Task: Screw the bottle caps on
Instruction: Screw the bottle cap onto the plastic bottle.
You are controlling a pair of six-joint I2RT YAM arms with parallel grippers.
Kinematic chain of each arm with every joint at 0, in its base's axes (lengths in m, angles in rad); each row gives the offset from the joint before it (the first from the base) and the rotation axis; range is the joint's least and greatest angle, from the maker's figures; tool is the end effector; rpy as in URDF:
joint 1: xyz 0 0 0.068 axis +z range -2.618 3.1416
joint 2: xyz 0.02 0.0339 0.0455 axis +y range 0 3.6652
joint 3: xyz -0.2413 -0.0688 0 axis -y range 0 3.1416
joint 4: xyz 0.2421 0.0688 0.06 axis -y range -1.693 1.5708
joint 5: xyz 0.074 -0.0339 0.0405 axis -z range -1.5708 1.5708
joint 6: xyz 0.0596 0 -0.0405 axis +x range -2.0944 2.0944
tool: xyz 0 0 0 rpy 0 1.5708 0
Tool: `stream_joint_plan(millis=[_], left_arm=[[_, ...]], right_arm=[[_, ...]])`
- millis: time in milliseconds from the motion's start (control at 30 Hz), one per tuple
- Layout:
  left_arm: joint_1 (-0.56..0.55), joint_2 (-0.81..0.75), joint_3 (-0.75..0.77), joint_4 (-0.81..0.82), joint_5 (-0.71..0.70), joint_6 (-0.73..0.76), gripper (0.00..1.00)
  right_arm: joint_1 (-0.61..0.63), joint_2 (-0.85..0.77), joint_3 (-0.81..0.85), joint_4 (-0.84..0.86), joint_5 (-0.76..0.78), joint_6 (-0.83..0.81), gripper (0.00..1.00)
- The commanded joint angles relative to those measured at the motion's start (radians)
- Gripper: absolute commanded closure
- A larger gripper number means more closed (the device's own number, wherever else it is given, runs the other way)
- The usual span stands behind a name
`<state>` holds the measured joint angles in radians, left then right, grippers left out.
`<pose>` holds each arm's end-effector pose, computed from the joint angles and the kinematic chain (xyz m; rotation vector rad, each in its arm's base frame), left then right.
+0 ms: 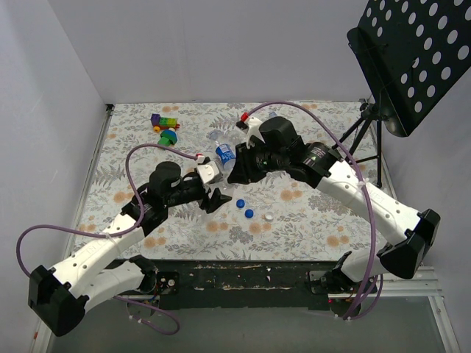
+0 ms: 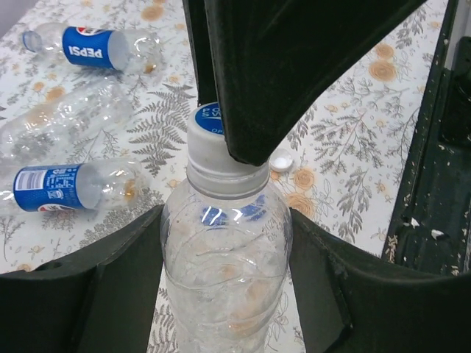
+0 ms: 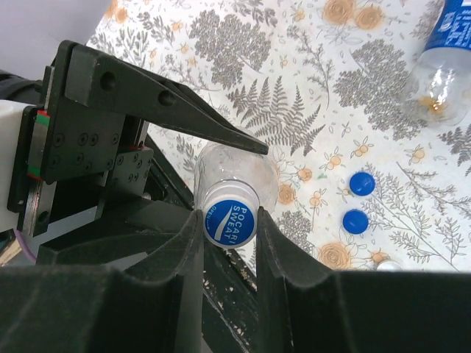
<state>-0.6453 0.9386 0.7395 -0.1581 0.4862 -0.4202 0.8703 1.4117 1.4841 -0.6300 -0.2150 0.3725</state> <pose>0.1792 -0.1698 0.2748 0.5780 1.9872 -1.1548 0.2037 0.2613 0.3591 -0.6895 2.1622 0.9306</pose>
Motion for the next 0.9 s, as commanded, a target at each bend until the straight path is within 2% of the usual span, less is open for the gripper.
stream_joint_plan(millis=[0, 67, 167, 333, 467, 667, 867], left_arm=[[-0.001, -0.044, 0.005, 0.104, -0.069, -0.034, 1.0], [-0.001, -0.043, 0.0, 0.123, -0.038, -0.055, 0.98], [0.001, -0.038, -0.022, 0.196, -0.015, -0.109, 0.94], [0.001, -0.05, -0.057, 0.276, 0.023, -0.173, 1.0], [-0.001, -0.058, -0.103, 0.376, -0.078, -0.281, 1.0], [-0.02, -0.047, -0.089, 0.371, -0.168, -0.316, 1.0], [-0.063, -0.04, -0.06, 0.325, -0.375, -0.198, 1.0]], right_arm=[[-0.008, -0.022, 0.076, 0.018, 0.092, 0.017, 0.94], [-0.013, -0.023, 0.096, -0.013, 0.124, 0.002, 0.99], [-0.028, -0.017, 0.107, -0.048, 0.128, -0.012, 0.99], [-0.037, -0.008, 0.102, -0.076, 0.14, -0.032, 0.99], [-0.045, 0.004, 0.117, -0.099, 0.152, -0.047, 0.99], [-0.045, 0.078, 0.2, -0.187, 0.126, -0.073, 0.99], [-0.044, 0.156, 0.311, -0.278, 0.112, -0.061, 0.99]])
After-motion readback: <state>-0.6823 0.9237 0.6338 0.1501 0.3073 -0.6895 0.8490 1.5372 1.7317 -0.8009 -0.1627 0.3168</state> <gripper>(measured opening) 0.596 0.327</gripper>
